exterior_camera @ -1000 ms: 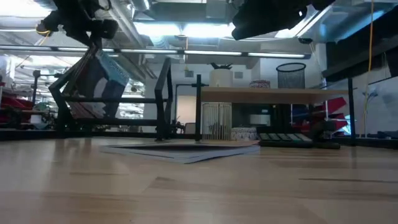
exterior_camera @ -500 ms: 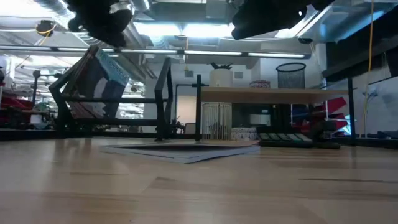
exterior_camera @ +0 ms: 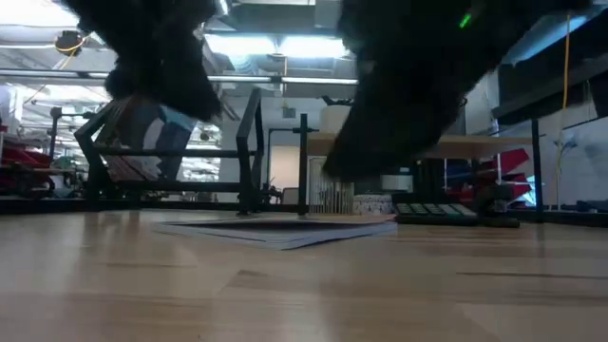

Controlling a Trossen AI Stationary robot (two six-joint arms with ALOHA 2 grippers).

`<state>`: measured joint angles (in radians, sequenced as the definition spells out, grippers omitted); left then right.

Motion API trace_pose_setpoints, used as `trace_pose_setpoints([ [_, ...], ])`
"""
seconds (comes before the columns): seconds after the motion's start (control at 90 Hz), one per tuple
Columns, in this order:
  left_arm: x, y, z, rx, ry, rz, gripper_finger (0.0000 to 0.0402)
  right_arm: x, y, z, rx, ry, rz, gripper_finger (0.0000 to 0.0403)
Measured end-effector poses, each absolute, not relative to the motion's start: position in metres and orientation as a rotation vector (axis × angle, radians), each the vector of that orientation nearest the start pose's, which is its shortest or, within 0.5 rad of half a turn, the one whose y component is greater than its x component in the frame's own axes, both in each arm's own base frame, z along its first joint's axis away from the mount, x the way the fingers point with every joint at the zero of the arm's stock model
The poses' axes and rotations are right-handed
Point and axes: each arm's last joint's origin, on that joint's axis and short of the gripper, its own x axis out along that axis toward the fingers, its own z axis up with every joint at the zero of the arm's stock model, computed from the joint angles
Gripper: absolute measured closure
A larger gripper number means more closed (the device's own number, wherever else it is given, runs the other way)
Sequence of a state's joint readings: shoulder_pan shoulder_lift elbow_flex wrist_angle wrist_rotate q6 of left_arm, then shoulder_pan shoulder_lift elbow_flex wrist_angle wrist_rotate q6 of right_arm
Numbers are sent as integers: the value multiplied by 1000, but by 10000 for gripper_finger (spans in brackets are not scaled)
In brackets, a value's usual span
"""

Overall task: Stock shelves
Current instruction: Put the brown book into the book holder

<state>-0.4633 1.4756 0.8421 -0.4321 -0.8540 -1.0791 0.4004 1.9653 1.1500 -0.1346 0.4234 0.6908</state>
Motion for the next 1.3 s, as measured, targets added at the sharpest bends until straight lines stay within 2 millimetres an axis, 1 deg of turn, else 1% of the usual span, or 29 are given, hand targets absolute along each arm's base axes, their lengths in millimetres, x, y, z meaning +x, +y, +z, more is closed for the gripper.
trace_pose_setpoints([
  [0.089, 257, -112, 174, -391, 536, 746, 288, 373, 124, 119, 308, 810, -334, 205],
  [0.167, 261, -118, 158, -417, 532, 768, 288, 380, 118, 110, 327, 820, -313, 205],
  [0.267, 265, -121, 142, -441, 539, 798, 288, 383, 122, 105, 343, 859, -195, 205],
  [0.356, 267, -123, 131, -486, 541, 818, 288, 378, 136, 102, 244, 914, -57, 205],
  [0.411, 269, -124, 127, -518, 546, 813, 288, 370, 147, 108, 149, 944, 38, 205],
  [0.456, 271, -125, 124, -534, 555, 804, 288, 363, 154, 114, 97, 957, 64, 205],
  [0.544, 272, -130, 121, -557, 574, 769, 288, 347, 164, 131, 2, 952, 32, 205],
  [0.611, 273, -134, 121, -571, 582, 739, 288, 339, 171, 151, -34, 899, 3, 205],
  [0.678, 272, -139, 122, -588, 585, 710, 288, 328, 176, 171, -29, 880, -8, 205],
  [0.722, 272, -143, 122, -603, 588, 689, 288, 320, 180, 175, -19, 911, -17, 205],
  [0.856, 271, -150, 122, -620, 602, 650, 288, 296, 184, 164, 8, 1085, -112, 205],
  [0.922, 271, -152, 118, -620, 606, 651, 288, 292, 184, 160, 27, 1109, -185, 205],
  [0.978, 273, -151, 113, -625, 604, 659, 288, 291, 181, 151, 7, 1141, -239, 205],
  [1.033, 276, -149, 108, -621, 597, 667, 288, 295, 178, 142, 2, 1156, -259, 205],
  [1.156, 285, -145, 100, -621, 599, 647, 288, 306, 166, 132, 20, 1176, -284, 205],
  [1.3, 291, -143, 101, -641, 640, 588, 288, 313, 157, 124, -7, 1215, -280, 205],
])
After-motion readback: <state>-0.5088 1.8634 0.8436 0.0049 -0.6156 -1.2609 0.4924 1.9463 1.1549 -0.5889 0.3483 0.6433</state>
